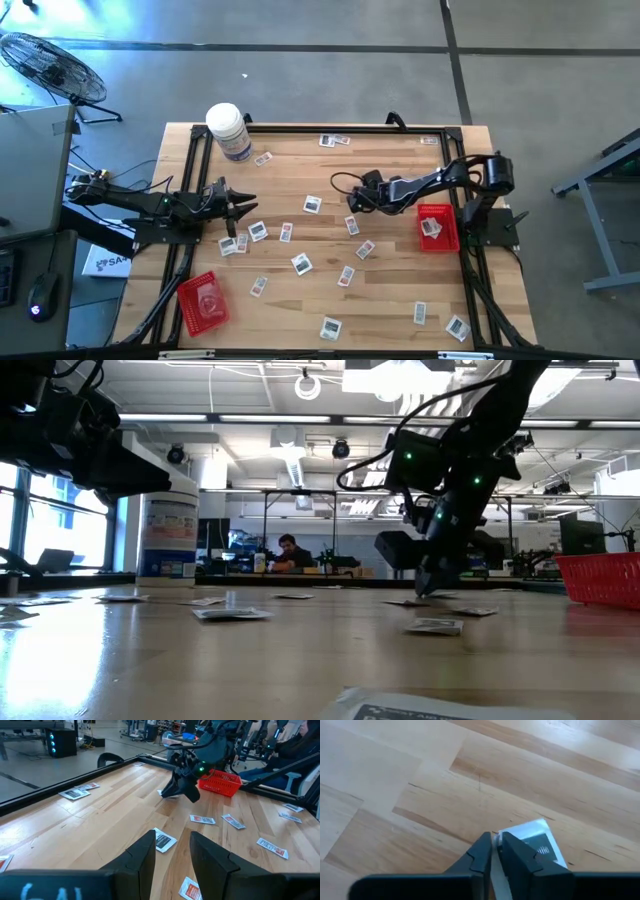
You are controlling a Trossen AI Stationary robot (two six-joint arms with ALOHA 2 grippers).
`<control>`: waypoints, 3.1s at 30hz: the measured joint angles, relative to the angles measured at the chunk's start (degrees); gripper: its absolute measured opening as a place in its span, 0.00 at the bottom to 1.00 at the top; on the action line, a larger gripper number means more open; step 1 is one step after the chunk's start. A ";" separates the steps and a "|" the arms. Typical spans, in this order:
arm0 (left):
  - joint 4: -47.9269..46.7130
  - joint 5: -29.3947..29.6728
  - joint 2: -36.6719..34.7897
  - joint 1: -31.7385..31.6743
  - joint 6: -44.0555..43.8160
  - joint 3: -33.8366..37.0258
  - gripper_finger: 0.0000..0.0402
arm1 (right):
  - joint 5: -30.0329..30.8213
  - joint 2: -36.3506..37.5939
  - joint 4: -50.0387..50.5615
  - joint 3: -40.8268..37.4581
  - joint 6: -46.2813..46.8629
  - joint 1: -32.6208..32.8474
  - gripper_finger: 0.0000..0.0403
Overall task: Pick & Place First Aid Supplies
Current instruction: Put the towelette pack into the right red bin
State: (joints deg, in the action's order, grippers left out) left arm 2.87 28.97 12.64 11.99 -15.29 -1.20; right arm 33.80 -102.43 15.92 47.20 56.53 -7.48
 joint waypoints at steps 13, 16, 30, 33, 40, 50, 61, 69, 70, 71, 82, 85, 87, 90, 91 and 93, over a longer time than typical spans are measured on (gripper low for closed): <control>-0.02 0.00 -0.01 0.00 -0.01 -0.01 0.30 | -1.94 6.78 2.07 -0.11 0.02 2.14 0.01; -0.02 -0.02 0.00 0.00 -0.01 -0.02 0.30 | -2.74 11.89 6.19 -0.09 0.02 3.65 0.00; 0.00 -0.02 0.00 0.02 -0.02 -0.02 0.30 | -9.83 37.52 47.44 0.00 13.72 17.99 0.00; -0.01 -0.01 0.00 0.01 -0.02 -0.02 0.30 | -12.94 38.03 57.56 0.00 20.13 21.34 0.00; -0.02 -0.01 0.00 0.01 -0.01 -0.02 0.30 | -12.37 35.95 62.72 -1.81 29.88 25.98 0.00; 0.00 -0.02 0.00 0.02 -0.02 0.00 0.30 | -16.13 28.30 58.49 -4.35 30.51 25.61 0.00; -0.02 -0.02 -0.02 0.02 -0.02 0.00 0.30 | -17.74 22.48 54.11 -4.35 24.22 25.24 0.00; -0.02 -0.01 -0.02 0.01 -0.01 0.00 0.30 | -20.72 20.17 54.50 -4.35 21.30 22.30 0.03; 0.00 -0.02 -0.02 0.02 -0.01 0.00 0.30 | -20.74 20.17 54.78 -4.35 21.44 21.91 0.04; 0.00 -0.02 -0.01 0.02 0.00 -0.02 0.30 | -20.76 20.17 54.80 -4.35 21.44 21.54 0.05; -0.02 -0.02 -0.01 0.00 0.00 -0.01 0.30 | -22.31 20.17 67.28 3.61 19.48 19.06 0.24; 0.00 -0.02 -0.01 0.00 -0.02 0.00 0.30 | -19.47 20.19 70.89 10.16 19.41 19.06 0.26; 0.00 -0.02 0.00 0.00 -0.02 0.00 0.30 | -15.59 20.19 69.23 14.34 18.23 19.21 0.26; -0.02 -0.02 -0.02 0.02 0.00 -0.02 0.30 | -8.00 20.24 58.59 18.66 12.56 19.86 0.26; -0.02 -0.01 -0.01 0.01 -0.02 -0.02 0.30 | -5.55 20.24 52.97 19.27 9.15 19.99 0.26; 0.00 -0.02 0.00 0.01 0.00 -0.01 0.30 | -2.06 20.24 39.77 19.22 0.30 20.04 0.26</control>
State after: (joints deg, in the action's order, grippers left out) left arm 2.87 28.95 12.64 12.00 -15.29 -1.20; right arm 31.74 -82.19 55.69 66.42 56.83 12.56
